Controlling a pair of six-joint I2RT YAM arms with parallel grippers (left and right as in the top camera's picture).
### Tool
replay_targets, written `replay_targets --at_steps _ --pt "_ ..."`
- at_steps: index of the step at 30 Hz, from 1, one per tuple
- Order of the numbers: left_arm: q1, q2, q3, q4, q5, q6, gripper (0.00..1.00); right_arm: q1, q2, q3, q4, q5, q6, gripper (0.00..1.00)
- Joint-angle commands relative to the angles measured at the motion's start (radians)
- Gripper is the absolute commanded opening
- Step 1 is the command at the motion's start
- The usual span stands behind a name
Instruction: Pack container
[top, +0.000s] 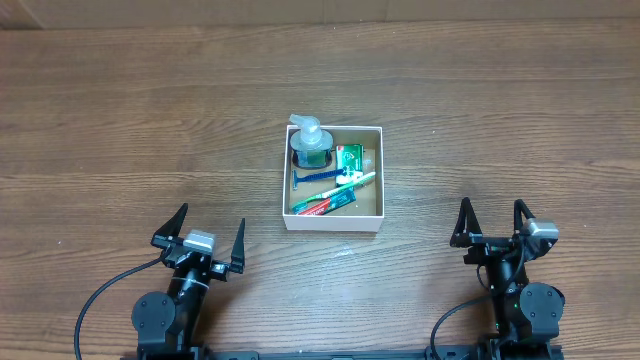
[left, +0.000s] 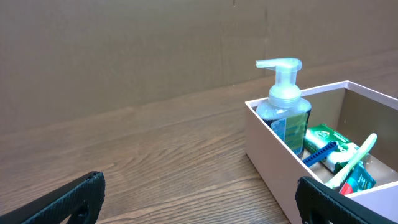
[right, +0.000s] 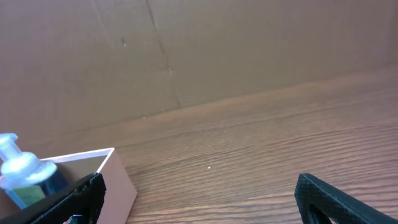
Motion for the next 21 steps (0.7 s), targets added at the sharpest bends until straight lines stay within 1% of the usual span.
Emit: replay_targets --at_steps 1,12,16,21 --pt "0.006 -0.010 -0.003 0.001 -0.011 0.011 1.00 0.005 -0.011 -0.011 0.006 0.010 -0.034 1.00" --pt "0.006 -0.010 -0.003 0.002 -0.011 0.011 1.00 0.005 -0.011 -0.011 0.006 0.007 -0.035 1.00" --pt "0.006 -0.010 -0.003 0.002 -0.011 0.011 1.00 0.005 -0.011 -0.011 0.006 -0.002 -0.136 1.00" --pt "0.006 -0.010 -0.003 0.002 -0.011 0.011 1.00 0.005 -0.011 -0.011 0.006 -0.009 -0.142 1.00"
